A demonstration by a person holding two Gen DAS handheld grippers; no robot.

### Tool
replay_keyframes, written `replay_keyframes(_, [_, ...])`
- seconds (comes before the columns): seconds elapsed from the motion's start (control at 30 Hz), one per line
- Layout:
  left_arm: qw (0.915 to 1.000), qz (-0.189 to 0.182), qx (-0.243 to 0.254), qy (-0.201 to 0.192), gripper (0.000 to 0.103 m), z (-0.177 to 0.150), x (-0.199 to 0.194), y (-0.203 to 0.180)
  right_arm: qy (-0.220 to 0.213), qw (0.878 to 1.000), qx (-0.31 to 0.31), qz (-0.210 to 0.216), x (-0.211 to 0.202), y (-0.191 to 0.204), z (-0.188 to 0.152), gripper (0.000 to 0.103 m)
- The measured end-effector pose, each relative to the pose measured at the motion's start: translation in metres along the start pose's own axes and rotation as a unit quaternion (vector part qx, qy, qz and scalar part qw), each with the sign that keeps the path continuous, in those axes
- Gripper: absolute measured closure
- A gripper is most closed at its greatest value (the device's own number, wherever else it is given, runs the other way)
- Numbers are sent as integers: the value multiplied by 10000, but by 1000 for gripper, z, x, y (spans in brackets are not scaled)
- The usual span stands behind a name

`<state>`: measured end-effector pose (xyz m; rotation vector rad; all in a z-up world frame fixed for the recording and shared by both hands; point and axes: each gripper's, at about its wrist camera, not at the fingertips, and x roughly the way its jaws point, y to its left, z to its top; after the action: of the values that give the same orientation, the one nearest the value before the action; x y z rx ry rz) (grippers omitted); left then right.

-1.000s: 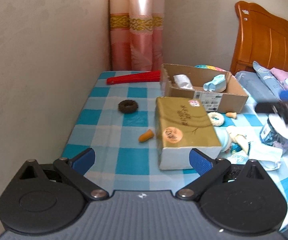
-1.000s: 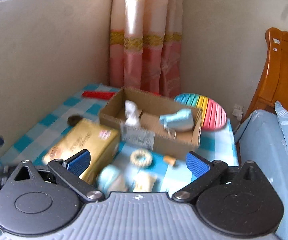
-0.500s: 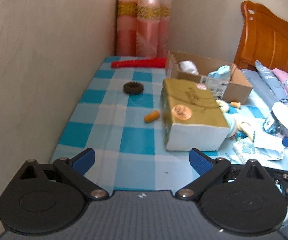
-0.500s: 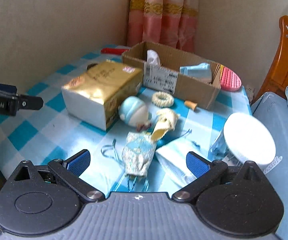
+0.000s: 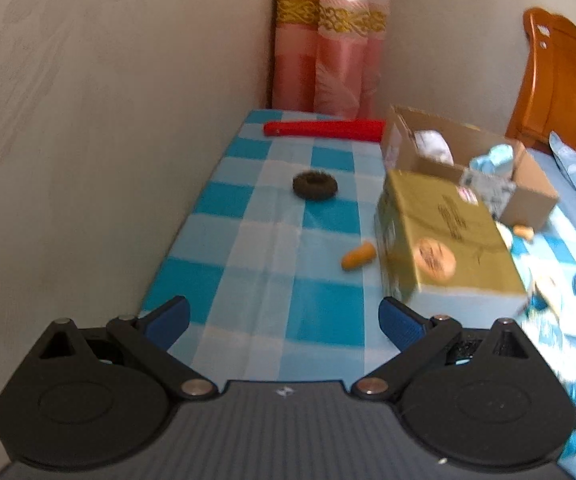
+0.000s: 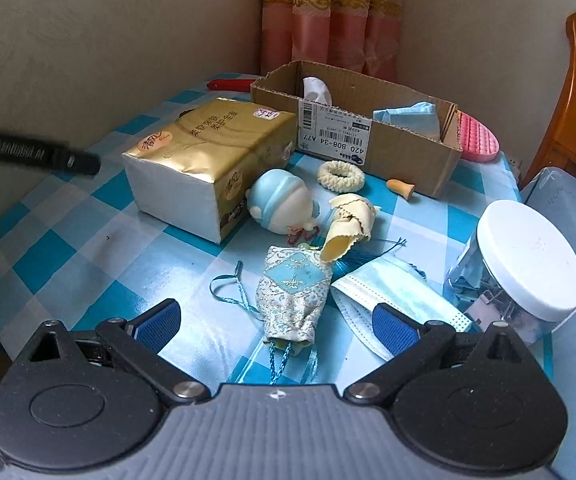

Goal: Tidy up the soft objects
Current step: 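Grasp the floral fabric pouch with the right tool while the left tool grasps the brown hair tie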

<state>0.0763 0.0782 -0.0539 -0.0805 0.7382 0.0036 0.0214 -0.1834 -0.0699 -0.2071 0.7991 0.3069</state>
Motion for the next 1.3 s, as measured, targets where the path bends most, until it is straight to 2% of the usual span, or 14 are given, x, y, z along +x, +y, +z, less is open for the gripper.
replay_keyframes(0.13, [9997,92,-4,-207,3,20,11,-1,0,9999,-126,-25,3,3,-1,0])
replay_keyframes(0.27, [9995,191,-63,-232,3,37,29,-3,47,9997,-221,2,8,5,-2,0])
replay_keyframes(0.77, [9993,301,-128,187,4,93,123,-13,19,9990,-452,49,21,3,-1,0])
replay_keyframes(0.9, [9981,151,-402,437,6,105,144,-13,-31,9990,-424,111,20,1,1,0])
replay_keyframes(1.07, [9969,147,-426,652,16,111,158,-18,-52,9989,-461,83,21,0,2,0])
replay_keyframes(1.13, [9966,136,-395,712,26,110,162,-19,-43,9990,-449,76,22,-1,2,0])
replay_keyframes(1.3, [9963,106,-332,786,32,108,164,-23,-42,9991,-413,69,22,-2,2,0])
